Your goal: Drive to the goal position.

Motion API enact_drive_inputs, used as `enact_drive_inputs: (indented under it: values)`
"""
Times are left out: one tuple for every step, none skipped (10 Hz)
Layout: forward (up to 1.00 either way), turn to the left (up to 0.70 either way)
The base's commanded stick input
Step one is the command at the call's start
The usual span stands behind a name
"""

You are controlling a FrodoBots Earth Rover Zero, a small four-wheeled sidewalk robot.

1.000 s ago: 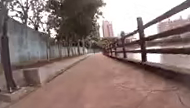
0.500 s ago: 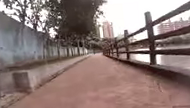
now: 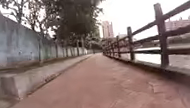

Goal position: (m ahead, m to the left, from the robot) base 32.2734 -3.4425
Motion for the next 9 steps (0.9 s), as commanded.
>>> enact_drive_inputs:
  values:
    - [0.95,0.0]
    - [0.96,0.0]
    - [0.96,0.0]
    - [0.95,0.0]
    - [0.95,0.0]
    - [0.95,0.0]
    - [0.96,0.0]
    - [0.95,0.0]
    - [0.96,0.0]
